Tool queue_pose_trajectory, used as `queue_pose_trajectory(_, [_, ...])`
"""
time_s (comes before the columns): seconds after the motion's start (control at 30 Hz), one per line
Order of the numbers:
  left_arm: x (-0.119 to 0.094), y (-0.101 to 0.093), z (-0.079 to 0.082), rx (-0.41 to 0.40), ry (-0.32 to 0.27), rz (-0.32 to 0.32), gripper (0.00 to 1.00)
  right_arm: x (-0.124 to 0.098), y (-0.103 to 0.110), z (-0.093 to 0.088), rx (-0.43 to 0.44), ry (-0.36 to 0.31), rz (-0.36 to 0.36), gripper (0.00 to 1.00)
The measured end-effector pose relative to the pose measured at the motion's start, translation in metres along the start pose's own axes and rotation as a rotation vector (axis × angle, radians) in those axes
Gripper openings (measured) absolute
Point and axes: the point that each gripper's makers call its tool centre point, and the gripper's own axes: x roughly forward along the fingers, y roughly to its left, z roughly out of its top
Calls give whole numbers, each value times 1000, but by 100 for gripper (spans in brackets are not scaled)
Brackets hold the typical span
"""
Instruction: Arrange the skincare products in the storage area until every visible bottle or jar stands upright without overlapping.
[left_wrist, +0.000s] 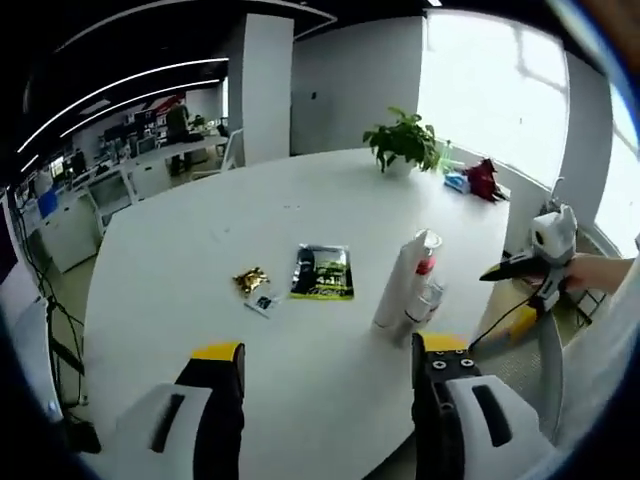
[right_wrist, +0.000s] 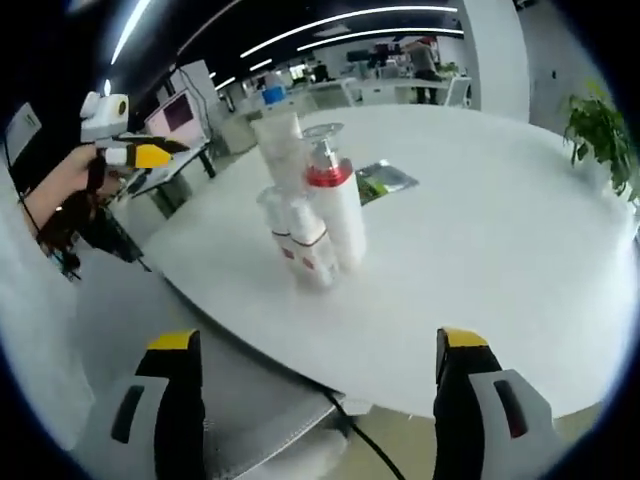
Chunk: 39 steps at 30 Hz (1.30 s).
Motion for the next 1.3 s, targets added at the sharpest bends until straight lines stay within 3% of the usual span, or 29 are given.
queue_pose_trajectory(0.23, [46,-9,0,14,70,-63,62,3,-5,0,30,7,-3,96])
queue_pose_trajectory(0.73, [146,0,12,48,177,-124,64,1,-29,0,126,-5,-47,96])
queue_pose_trajectory(0.83, [163,3,8,62,205,-133,67,6,-28,-2,140,-3,-47,96])
queue_pose_trajectory(0.9, [168,-5,7,74,224,-135,70,9,-25,-2,142,-3,-45,96])
queue_pose_trajectory(1.0, [193,1,4,100,245,-134,74,11,-25,-3,151,-1,-47,96])
queue_pose_trajectory(1.3, [242,-4,-6,113,313,-151,76,12,-34,-5,188,-4,-68,95])
